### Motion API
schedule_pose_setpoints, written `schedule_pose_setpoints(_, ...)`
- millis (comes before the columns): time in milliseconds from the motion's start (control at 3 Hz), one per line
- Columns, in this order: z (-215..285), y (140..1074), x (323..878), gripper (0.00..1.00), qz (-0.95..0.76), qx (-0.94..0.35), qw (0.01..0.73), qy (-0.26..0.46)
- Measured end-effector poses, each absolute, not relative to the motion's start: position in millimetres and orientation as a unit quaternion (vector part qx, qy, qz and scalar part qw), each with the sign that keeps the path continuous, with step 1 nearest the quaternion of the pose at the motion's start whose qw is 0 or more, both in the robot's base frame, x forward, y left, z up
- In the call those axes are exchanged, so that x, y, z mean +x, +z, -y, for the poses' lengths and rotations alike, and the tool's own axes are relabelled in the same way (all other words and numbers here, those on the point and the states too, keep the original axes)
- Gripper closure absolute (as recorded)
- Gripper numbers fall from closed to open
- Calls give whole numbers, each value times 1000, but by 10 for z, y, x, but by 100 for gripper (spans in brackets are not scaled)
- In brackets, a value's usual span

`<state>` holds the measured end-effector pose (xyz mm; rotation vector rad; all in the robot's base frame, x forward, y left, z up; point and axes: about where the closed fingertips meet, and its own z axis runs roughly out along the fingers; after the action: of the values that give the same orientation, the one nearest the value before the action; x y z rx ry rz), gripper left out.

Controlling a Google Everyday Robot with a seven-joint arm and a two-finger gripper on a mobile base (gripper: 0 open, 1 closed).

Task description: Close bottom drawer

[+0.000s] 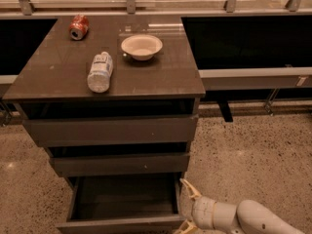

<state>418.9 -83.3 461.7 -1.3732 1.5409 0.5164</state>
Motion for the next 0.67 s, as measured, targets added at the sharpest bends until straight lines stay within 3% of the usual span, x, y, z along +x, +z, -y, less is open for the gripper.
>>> schedule_pose_setpoints(667, 706, 4310, 4154, 0, -627, -574, 465, 247)
